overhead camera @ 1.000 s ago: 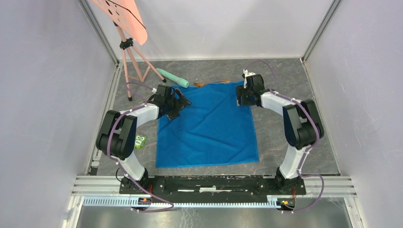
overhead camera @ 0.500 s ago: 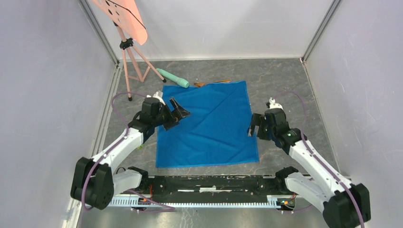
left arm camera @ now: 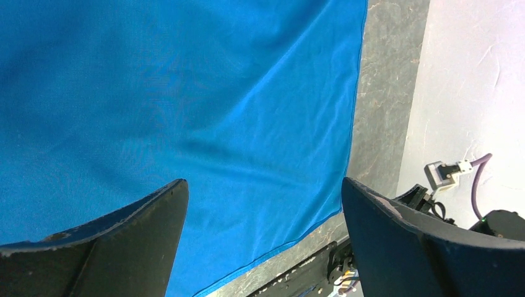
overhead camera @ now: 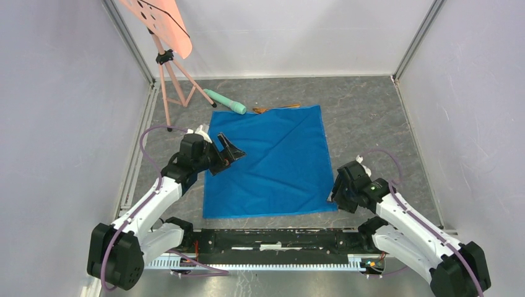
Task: Fold the napkin into a case and place the utensils inside
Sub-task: Pick up the flattened napkin from the center of the board.
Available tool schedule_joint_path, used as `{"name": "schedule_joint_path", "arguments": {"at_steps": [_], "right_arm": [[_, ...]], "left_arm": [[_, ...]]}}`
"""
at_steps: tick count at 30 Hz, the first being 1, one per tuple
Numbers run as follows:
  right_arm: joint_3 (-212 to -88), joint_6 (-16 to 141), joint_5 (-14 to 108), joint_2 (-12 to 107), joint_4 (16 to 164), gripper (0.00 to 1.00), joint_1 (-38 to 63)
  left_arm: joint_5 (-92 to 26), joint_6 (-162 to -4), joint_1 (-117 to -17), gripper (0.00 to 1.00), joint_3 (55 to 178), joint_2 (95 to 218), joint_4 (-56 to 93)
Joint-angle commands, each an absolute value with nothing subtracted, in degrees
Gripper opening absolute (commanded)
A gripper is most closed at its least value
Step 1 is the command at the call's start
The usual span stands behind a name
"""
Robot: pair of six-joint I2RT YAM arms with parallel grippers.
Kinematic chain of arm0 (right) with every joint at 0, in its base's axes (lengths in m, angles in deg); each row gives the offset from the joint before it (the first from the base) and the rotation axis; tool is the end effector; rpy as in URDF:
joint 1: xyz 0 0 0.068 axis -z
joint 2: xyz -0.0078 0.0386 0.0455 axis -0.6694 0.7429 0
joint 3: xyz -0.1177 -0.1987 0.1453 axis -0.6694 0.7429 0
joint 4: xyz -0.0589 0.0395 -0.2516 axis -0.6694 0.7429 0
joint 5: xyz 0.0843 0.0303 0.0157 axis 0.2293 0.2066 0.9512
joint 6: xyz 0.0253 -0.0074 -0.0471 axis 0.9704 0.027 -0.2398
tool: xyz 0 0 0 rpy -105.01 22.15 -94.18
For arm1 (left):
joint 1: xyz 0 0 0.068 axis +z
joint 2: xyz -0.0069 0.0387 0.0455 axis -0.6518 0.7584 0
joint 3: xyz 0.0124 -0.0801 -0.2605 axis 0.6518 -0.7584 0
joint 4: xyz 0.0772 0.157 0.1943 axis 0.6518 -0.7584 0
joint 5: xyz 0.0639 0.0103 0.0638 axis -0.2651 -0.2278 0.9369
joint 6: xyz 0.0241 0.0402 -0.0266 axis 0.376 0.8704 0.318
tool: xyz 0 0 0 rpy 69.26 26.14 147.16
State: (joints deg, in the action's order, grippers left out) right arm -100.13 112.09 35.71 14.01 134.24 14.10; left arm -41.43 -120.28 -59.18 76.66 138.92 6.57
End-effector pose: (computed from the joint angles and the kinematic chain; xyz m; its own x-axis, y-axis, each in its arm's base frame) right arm 0.1208 0.0616 0.1733 -0.8186 0.5083 -0.2676 0.4268 0.8500 0.3088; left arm 0.2017 -0.0785 0.2237 -0.7579 -0.5098 -0.4071 -0.0680 0.6824 -0.7278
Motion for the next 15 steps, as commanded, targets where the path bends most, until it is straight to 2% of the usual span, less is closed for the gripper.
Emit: {"name": "schedule_joint_path", "arguments": {"at_steps": [1, 15], "right_arm": [[-100.3, 121.0, 31.7, 15.0, 137.2, 0.56, 10.9], [-104.3, 125.6, 28.0, 22.9, 139.6, 0.56, 8.2]], "left_arm": [[-42.7, -117.7, -59.5, 0.99, 76.6, 136.6, 7.1], [-44.7, -116.2, -59.6, 0.99, 75.8, 136.0, 7.5]]}}
